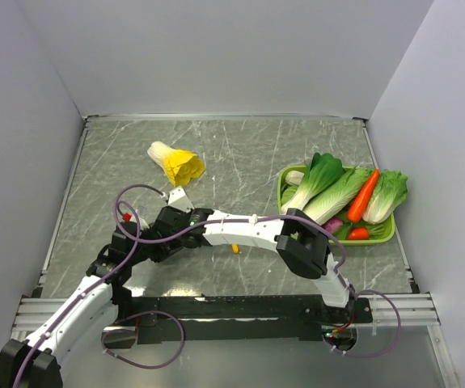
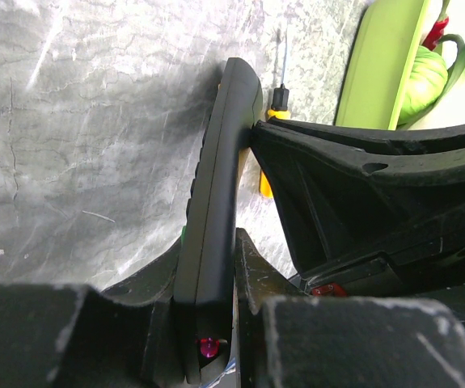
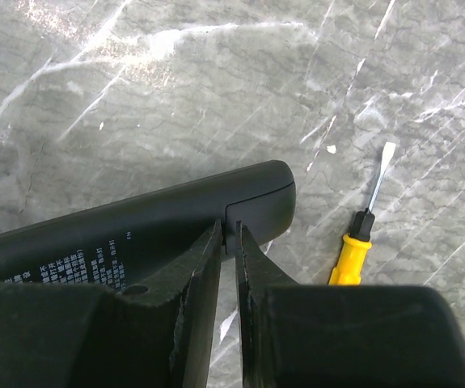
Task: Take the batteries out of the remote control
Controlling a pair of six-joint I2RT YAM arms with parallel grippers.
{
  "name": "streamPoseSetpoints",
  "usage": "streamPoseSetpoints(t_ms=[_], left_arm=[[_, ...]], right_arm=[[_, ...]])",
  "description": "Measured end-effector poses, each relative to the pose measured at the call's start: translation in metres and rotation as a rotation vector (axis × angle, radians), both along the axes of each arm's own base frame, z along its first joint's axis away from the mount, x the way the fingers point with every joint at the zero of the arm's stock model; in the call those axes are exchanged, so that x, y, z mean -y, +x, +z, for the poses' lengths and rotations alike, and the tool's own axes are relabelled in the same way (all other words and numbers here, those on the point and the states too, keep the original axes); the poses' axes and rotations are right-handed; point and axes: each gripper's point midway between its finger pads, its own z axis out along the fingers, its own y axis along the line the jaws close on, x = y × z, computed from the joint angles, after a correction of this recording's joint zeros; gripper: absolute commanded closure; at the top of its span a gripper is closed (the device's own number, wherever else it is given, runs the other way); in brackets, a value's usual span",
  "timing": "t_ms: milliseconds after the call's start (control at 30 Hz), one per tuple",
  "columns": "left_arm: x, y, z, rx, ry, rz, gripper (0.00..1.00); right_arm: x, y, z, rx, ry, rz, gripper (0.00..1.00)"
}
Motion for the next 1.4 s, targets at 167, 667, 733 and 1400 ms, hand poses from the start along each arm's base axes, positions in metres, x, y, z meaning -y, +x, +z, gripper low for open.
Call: streamPoseSetpoints(t_ms=[167, 667, 733, 1400], left_arm=[[0.0, 0.0001, 0.0001, 0.001, 0.0, 0.0, 0.99], [0.0002, 0.0002, 0.0001, 0.001, 0.0, -0.001, 0.99], [0.0002, 0.0002, -0.0003, -0.001, 0.0, -0.001, 0.99], [0.0011, 0.0006, 0.0002, -0.002, 0.003, -0.008, 0.99]], right_arm=[[0.0004, 0.0008, 0.0001, 0.011, -0.008, -0.007, 0.8], [0.0021, 0.0012, 0.0005, 0.028, -0.029, -0.029, 0.8], [0.0023, 0.0012, 0.0007, 0.032, -0.031, -0.032, 0.8], [0.0054, 0.0014, 0.0022, 0.059, -0.044, -0.057, 0.81]])
